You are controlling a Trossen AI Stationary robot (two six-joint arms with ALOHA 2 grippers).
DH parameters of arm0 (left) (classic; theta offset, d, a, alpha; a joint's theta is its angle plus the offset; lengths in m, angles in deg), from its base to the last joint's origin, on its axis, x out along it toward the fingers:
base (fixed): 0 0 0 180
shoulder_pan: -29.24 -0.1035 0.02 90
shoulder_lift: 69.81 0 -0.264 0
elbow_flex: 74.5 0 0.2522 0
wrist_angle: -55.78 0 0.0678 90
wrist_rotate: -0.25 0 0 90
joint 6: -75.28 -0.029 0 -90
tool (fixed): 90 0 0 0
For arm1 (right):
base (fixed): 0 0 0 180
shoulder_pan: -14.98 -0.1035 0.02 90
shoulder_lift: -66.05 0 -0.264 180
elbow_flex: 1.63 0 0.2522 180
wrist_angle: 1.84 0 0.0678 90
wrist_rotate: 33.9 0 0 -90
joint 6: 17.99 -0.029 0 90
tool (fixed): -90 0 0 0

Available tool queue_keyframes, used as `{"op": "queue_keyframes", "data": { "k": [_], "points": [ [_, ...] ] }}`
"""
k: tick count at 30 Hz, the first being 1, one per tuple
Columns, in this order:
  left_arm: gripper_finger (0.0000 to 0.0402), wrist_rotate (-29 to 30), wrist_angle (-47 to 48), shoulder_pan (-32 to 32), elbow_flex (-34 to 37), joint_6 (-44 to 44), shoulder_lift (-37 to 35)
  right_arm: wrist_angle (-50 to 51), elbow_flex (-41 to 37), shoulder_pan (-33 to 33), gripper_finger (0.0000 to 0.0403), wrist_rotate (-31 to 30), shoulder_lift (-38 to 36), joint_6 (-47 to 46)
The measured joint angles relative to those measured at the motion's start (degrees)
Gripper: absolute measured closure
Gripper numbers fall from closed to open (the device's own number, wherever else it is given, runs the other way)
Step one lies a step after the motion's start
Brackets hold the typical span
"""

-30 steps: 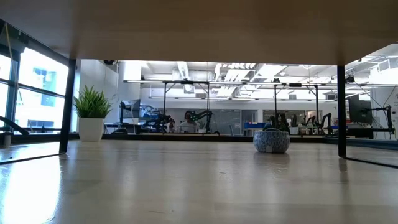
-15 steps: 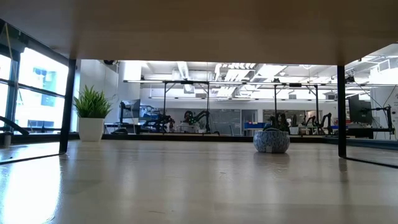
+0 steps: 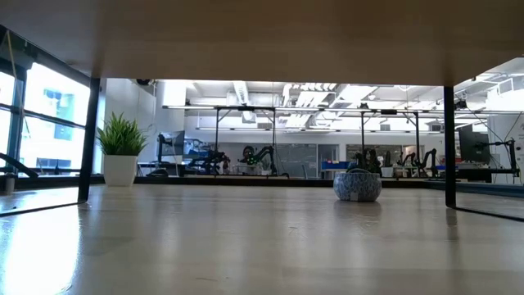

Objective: Pick & Place candle stick holders
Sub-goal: Put the black candle holder on the shelf

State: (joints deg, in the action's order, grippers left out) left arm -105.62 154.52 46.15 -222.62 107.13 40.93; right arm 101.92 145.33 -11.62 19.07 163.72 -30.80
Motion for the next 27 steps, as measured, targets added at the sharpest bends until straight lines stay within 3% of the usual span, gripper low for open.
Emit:
{"op": "queue_keyframes", "data": {
  "k": [18,27],
  "points": [
    [0.0277,3.15,0.34,0.07,-0.02,-1.44,-0.02,0.01,0.0,0.0,0.0013,0.02,0.0,0.01],
    [0.0277,8.61,2.08,0.04,-0.6,-1.68,-0.71,0.01,0.0,0.01,0.0013,-0.03,0.0,0.27]
  ]
}}
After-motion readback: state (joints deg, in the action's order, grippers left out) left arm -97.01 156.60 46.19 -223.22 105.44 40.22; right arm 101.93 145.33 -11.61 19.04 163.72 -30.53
